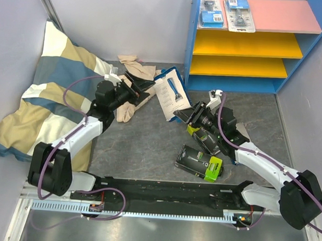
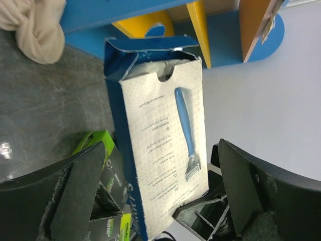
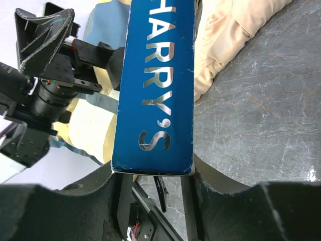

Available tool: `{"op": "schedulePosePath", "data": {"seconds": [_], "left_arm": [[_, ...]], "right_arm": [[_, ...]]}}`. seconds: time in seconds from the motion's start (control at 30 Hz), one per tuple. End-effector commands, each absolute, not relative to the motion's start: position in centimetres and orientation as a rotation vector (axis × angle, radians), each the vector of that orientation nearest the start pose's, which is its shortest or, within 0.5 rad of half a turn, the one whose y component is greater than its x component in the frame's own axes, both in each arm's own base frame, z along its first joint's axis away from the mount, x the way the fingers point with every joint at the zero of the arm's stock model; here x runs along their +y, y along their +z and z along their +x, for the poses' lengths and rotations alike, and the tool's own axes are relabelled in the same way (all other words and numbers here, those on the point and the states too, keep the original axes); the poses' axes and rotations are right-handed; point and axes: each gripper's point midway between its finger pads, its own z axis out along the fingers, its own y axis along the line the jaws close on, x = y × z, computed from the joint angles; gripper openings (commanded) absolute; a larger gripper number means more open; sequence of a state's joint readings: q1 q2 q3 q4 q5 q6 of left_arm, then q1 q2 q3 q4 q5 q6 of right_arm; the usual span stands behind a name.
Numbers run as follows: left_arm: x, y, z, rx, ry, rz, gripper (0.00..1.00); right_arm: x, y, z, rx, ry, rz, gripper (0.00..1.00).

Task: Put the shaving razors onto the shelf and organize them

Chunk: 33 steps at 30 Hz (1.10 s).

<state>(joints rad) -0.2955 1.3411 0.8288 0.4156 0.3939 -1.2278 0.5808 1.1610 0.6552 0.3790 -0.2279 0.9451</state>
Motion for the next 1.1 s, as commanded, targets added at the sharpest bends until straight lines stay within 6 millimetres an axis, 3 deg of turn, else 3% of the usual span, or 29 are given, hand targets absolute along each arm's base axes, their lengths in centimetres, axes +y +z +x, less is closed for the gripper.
{"op": "schedulePosePath", "data": {"seconds": [0.0,0.07,0.1,0.23,0.4,0.57,0.73,1.07], "left_arm": [[-19.5,28.3,37.7,1.805,-1.233,-0.405,1.0],[-19.0,28.4,37.9,1.862,-1.15,-0.336,1.0],[-18.5,27.9,38.1,1.89,-1.05,-0.24,1.0],[-16.0,25.4,38.4,2.068,-0.759,-0.157,1.0],[-9.8,22.5,38.1,2.189,-0.3,-0.201,1.0],[-8.7,22.7,37.4,2.171,-0.235,-0.187,1.0],[-9.0,23.1,37.5,2.153,-0.255,-0.165,1.0],[-9.7,20.6,37.5,2.211,-0.283,-0.14,1.0]], "right_arm": [[27.4,28.2,28.8,1.732,1.316,0.103,0.24],[27.3,28.0,28.8,1.739,1.31,0.106,0.24],[27.2,28.2,28.8,1.738,1.311,0.102,0.24],[27.0,27.8,28.9,1.761,1.296,0.085,0.23],[26.6,27.5,29.1,1.77,1.291,0.091,0.22],[26.0,28.0,29.4,1.747,1.317,0.095,0.22],[23.9,29.0,30.9,1.696,1.359,0.141,0.22],[19.3,32.1,33.7,1.627,1.296,0.157,0.21]]}}
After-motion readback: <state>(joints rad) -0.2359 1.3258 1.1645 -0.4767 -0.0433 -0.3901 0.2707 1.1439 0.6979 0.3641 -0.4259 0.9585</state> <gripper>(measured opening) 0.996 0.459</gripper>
